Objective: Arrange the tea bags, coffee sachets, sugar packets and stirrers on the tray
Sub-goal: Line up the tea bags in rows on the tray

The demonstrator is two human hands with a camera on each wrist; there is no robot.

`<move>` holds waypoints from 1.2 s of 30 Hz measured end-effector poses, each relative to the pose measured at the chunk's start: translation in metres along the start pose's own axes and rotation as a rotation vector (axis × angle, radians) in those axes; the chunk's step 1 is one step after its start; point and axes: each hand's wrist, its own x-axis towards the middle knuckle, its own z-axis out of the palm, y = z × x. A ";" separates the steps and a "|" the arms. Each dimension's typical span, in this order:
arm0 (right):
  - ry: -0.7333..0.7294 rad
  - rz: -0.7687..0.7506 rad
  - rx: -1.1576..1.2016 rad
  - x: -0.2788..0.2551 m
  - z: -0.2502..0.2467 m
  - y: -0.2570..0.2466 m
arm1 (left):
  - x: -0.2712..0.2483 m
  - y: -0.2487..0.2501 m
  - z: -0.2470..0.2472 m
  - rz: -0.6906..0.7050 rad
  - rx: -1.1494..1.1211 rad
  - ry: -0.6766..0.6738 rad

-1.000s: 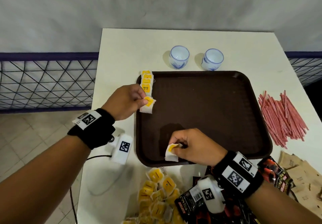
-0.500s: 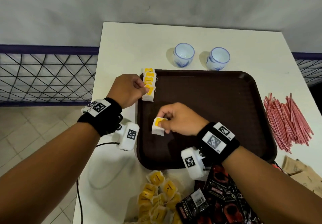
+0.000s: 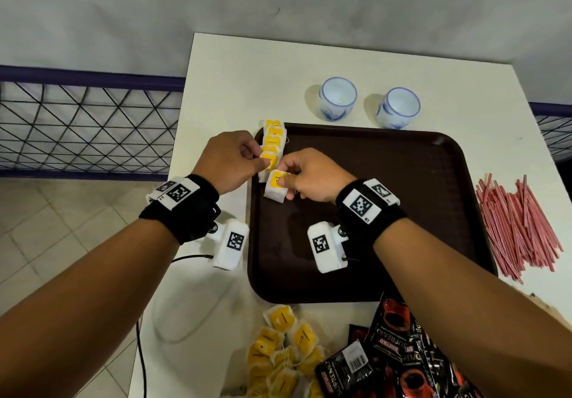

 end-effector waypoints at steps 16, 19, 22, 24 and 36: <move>0.019 0.010 0.070 0.000 0.008 -0.006 | -0.006 0.000 -0.001 0.159 0.028 -0.052; 0.055 0.013 0.105 0.003 0.012 -0.006 | -0.007 -0.002 0.000 0.155 0.023 -0.049; 0.114 0.013 0.132 0.005 0.015 -0.006 | -0.009 -0.005 0.000 0.146 -0.001 -0.042; 0.149 0.022 0.139 0.005 0.016 -0.006 | -0.010 -0.006 0.000 0.145 -0.016 -0.027; 0.273 0.101 0.170 0.009 0.018 -0.006 | -0.034 -0.006 -0.009 0.038 -0.103 0.056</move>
